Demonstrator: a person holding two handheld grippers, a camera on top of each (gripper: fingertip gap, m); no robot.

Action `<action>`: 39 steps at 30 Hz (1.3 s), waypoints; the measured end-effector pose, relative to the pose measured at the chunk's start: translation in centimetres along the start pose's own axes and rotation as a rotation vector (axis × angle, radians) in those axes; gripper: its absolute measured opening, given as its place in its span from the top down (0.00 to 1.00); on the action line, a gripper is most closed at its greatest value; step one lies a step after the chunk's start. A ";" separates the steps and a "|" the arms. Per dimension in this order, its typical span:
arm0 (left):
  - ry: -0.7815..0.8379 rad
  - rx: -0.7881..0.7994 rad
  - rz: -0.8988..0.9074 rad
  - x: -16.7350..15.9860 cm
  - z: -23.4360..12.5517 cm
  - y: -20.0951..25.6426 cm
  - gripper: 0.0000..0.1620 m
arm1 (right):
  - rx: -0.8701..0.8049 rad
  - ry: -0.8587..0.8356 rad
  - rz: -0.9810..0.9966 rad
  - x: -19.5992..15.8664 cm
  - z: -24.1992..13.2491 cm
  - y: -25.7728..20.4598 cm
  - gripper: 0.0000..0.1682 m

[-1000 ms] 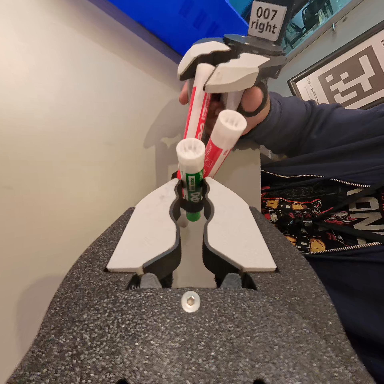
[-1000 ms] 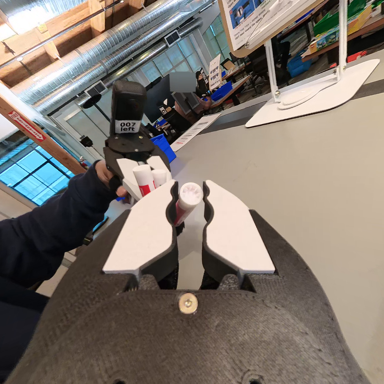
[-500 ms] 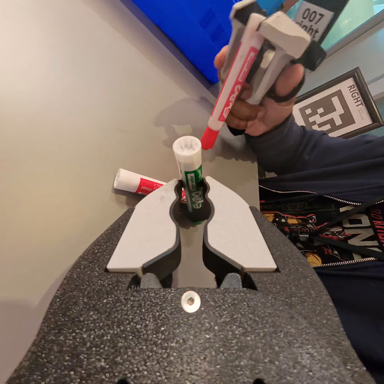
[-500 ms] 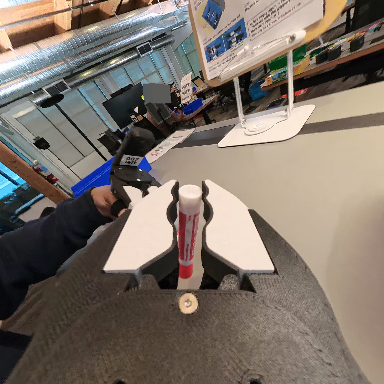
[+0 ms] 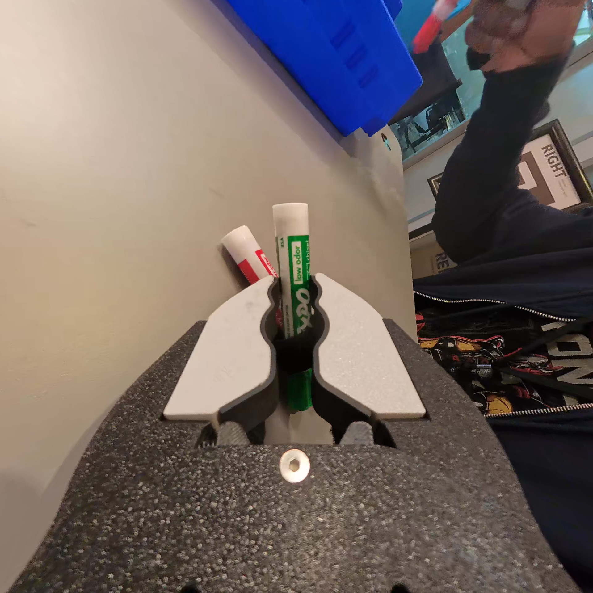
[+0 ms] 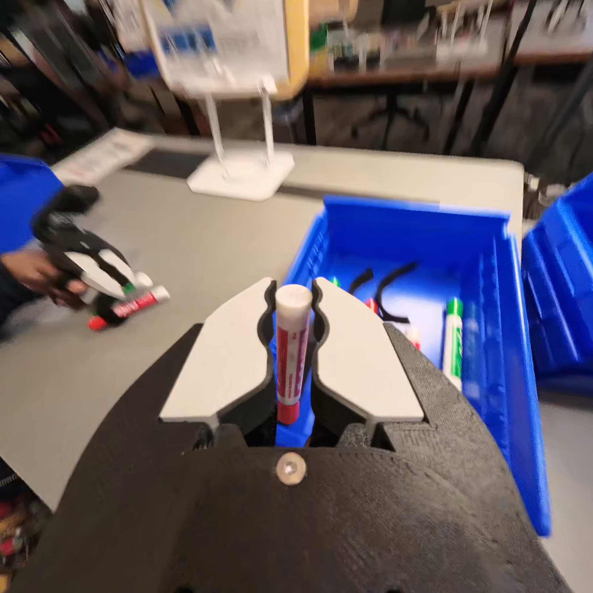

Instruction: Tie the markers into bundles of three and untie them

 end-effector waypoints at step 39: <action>0.304 -0.042 0.064 1.1 -3.1 2.2 0.89 | 0.677 -0.337 -0.011 -10.7 20.4 -25.0 0.73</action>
Point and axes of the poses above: each gripper's, where its closed fingertips meet, z out along the fingers, x out of its top, y = z × x across the jaws, the point moved 4 cm from there along -z, back along the fingers, and after that the axes turned 7 degrees about -y, right-handed, at the moved point
